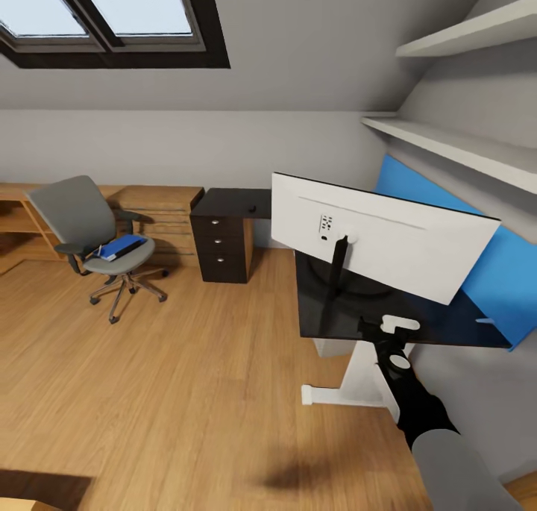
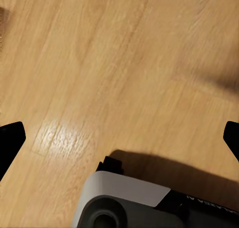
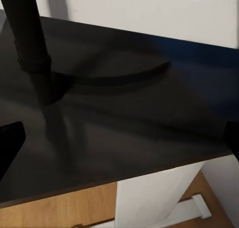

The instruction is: In the bedroom, organize the workspace by keeping the computer under the desk, ensuring the monitor is on the desk, placing the keyboard on the desk next to the monitor, placing the mouse on the desk next to the keyboard, moving the folder from the swivel chair onto the desk next to the mouse, stacking the notebook on top of the folder with the pen on top of the notebook, and positioning the swivel chair next to the desk.

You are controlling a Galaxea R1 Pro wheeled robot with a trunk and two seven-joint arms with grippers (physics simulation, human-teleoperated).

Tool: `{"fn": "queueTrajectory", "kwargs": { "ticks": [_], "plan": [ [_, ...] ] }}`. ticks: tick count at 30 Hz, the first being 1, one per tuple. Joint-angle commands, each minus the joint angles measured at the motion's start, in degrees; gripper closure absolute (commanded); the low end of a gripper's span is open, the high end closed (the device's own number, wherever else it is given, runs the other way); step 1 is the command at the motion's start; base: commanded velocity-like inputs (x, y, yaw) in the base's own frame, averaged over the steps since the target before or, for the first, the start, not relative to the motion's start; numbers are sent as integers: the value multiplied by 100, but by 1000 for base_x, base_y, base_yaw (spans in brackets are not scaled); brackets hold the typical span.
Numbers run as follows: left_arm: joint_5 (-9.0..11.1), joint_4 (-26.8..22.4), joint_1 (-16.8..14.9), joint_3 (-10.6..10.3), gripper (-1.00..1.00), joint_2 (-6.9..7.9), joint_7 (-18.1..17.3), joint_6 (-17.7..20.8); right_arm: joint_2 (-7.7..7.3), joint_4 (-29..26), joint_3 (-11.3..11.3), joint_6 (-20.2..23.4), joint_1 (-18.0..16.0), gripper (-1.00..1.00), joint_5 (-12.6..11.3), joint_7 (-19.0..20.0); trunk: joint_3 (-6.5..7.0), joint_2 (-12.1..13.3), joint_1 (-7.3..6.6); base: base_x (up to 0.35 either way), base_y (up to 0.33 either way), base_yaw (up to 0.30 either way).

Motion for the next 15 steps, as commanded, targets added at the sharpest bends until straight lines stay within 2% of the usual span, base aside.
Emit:
{"fn": "queueTrajectory", "kwargs": {
  "ticks": [1,15],
  "plan": [
    [18,11,-4,-19,-100,0,15,-17,-8,4,2,-7,-3,-100,-23,-16,11,35,-21,0,0,0],
    [18,72,-4,-19,-100,7,15,-18,-134,6,-138,-5,-4,-100,-27,6,262,597,-329,0,0,0]
  ]
}}
